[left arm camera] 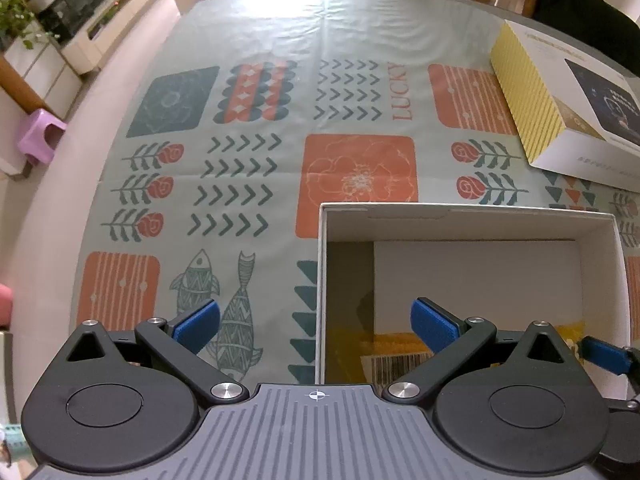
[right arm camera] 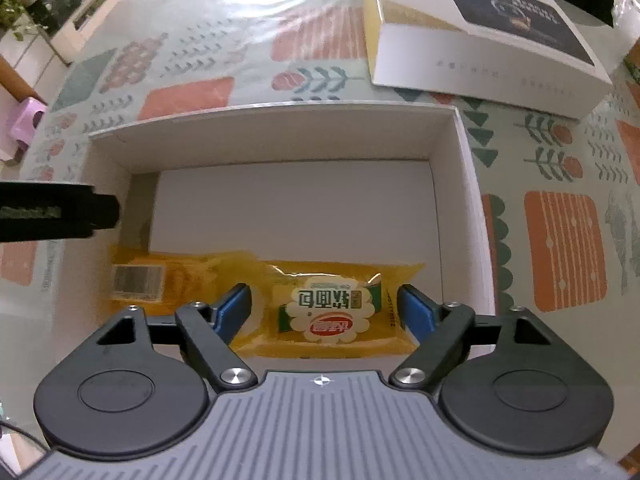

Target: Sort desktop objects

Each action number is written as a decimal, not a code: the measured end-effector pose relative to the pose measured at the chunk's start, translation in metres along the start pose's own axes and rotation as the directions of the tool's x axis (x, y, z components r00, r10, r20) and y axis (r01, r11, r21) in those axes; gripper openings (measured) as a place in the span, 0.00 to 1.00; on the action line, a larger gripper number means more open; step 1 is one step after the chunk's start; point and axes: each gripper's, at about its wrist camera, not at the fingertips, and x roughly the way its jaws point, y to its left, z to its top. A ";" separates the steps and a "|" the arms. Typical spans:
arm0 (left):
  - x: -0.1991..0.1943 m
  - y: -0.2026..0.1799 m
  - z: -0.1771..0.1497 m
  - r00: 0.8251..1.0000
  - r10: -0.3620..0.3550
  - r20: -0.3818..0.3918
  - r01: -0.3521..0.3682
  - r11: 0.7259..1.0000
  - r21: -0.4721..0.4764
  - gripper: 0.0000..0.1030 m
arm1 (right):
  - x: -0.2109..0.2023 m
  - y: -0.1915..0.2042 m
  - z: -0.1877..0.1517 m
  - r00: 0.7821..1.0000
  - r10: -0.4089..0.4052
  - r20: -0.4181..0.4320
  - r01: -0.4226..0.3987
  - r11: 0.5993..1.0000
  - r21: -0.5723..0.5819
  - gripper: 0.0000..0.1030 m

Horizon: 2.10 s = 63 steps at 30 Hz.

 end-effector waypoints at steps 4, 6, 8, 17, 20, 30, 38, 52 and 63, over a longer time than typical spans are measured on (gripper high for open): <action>-0.006 -0.003 -0.007 1.000 0.008 0.002 -0.008 1.000 -0.003 1.00 | -0.011 0.001 0.000 1.000 0.007 0.014 -0.007 1.000 -0.017 1.00; -0.009 -0.004 -0.011 1.000 0.012 0.004 -0.012 1.000 -0.010 1.00 | -0.016 0.002 0.000 1.000 0.011 0.021 -0.011 1.000 -0.025 1.00; -0.013 -0.005 -0.016 1.000 0.018 0.003 -0.018 1.000 -0.020 1.00 | -0.023 0.002 0.000 0.999 0.008 0.035 -0.007 0.999 -0.034 1.00; -0.030 -0.022 -0.045 0.999 0.046 0.007 -0.046 0.998 -0.052 1.00 | -0.075 -0.033 -0.015 0.984 0.006 0.180 -0.011 1.000 0.029 1.00; -0.037 -0.031 -0.057 0.999 0.051 0.009 -0.050 0.997 -0.054 1.00 | -0.082 -0.048 -0.024 0.981 -0.019 0.192 0.010 0.999 0.047 1.00; -0.051 -0.069 -0.087 0.999 0.041 0.005 -0.041 0.998 -0.041 1.00 | -0.083 -0.081 -0.045 0.985 -0.051 0.162 0.043 0.998 0.054 1.00; -0.057 -0.084 -0.103 0.999 0.053 -0.007 -0.054 0.997 -0.047 1.00 | -0.083 -0.107 -0.062 0.988 -0.077 0.137 0.070 0.996 0.059 1.00; -0.052 -0.093 -0.093 0.999 0.028 -0.036 -0.028 0.999 -0.020 1.00 | -0.076 -0.111 -0.057 0.993 -0.080 0.092 0.073 0.995 0.073 1.00; -0.049 -0.097 -0.058 1.000 -0.025 0.001 0.025 0.998 0.061 1.00 | -0.072 -0.096 -0.033 0.987 -0.133 0.090 0.123 0.986 0.115 1.00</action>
